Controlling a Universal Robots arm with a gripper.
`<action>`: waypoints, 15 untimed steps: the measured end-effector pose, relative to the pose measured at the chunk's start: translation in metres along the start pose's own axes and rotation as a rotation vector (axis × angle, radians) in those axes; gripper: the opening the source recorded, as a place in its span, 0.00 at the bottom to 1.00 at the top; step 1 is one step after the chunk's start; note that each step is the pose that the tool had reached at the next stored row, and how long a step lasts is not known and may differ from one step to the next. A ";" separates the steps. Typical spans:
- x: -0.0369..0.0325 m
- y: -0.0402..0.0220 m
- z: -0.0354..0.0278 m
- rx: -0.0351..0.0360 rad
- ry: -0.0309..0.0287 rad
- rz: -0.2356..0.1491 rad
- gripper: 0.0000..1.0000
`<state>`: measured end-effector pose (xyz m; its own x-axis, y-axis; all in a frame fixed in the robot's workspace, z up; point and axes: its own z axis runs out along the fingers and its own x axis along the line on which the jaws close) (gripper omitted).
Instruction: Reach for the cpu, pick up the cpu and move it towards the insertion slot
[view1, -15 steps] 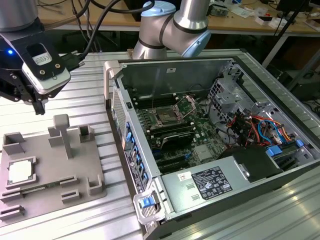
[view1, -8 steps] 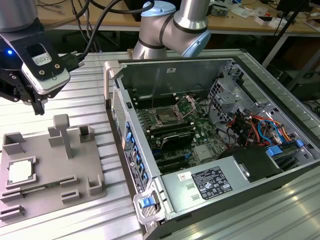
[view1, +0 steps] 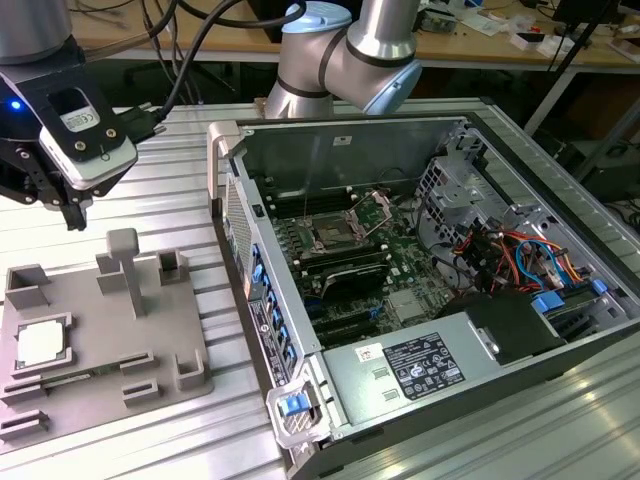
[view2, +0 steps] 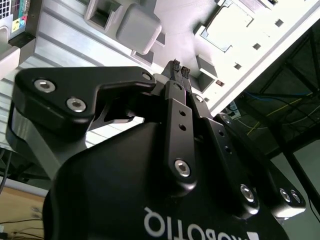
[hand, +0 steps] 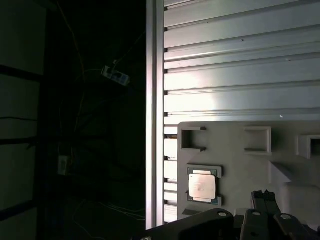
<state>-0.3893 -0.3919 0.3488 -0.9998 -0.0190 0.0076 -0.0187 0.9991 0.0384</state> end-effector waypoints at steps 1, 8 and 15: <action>0.0006 0.0000 0.0000 0.0000 0.0000 0.000 0.11; 0.0036 0.0000 0.0003 -0.0001 0.0001 0.000 0.11; 0.0054 0.0001 0.0002 0.0001 0.0003 0.000 0.11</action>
<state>-0.3947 -0.3920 0.3486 -0.9998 -0.0191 0.0079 -0.0188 0.9991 0.0383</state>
